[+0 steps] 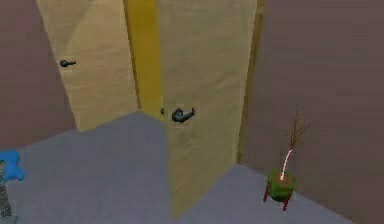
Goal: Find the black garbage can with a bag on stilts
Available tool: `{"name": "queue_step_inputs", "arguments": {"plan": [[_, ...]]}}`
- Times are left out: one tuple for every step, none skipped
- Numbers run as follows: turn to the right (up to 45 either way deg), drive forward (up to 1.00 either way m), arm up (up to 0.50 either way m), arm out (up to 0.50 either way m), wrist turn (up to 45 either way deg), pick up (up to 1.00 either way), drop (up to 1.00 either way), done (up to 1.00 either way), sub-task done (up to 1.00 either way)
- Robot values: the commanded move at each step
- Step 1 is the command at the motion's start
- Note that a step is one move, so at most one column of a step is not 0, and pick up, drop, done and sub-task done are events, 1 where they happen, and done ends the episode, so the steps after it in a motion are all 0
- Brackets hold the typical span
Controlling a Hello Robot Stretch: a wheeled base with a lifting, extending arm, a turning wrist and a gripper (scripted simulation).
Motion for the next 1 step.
{"name": "queue_step_inputs", "arguments": {"plan": [[-30.0, 0.0, 0.0, 0.0, 0.0, 0.0, 0.0, 0.0, 0.0]]}}
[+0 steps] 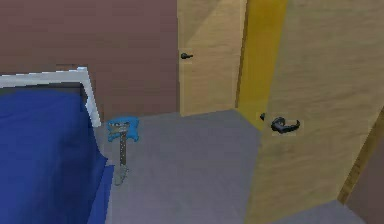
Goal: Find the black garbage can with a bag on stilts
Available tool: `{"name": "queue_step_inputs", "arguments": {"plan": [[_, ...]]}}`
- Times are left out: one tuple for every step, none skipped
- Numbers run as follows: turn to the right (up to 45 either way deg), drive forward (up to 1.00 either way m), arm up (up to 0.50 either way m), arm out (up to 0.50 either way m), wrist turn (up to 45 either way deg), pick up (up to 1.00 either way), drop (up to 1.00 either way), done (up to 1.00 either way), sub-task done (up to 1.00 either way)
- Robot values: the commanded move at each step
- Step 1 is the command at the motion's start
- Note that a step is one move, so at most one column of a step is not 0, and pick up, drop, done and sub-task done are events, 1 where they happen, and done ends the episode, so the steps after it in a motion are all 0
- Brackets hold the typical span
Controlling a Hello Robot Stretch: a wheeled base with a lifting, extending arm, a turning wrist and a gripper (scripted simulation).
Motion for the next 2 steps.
{"name": "queue_step_inputs", "arguments": {"plan": [[0.0, 0.25, 0.0, 0.0, 0.0, 0.0, 0.0, 0.0, 0.0], [-15.0, 0.0, 0.0, 0.0, 0.0, 0.0, 0.0, 0.0, 0.0]]}}
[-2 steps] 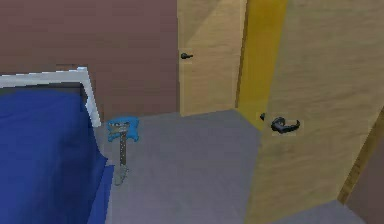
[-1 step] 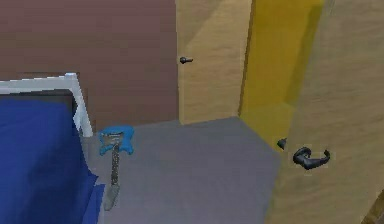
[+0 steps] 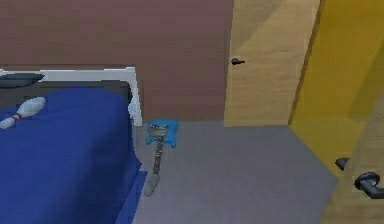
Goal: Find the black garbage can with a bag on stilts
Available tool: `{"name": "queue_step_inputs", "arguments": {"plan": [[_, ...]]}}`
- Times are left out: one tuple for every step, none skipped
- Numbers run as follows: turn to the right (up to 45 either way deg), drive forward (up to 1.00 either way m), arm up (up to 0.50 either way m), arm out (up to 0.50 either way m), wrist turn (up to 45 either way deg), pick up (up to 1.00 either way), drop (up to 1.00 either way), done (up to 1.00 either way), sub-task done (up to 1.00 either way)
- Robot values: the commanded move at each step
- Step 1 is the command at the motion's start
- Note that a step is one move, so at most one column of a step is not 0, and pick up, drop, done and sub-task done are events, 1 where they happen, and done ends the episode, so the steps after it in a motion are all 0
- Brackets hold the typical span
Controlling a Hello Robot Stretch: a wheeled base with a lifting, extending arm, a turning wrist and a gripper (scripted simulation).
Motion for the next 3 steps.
{"name": "queue_step_inputs", "arguments": {"plan": [[-3.0, 0.0, 0.0, 0.0, 0.0, 0.0, 0.0, 0.0, 0.0], [0.0, 0.15, 0.0, 0.0, 0.0, 0.0, 0.0, 0.0, 0.0], [3.0, 0.0, 0.0, 0.0, 0.0, 0.0, 0.0, 0.0, 0.0]]}}
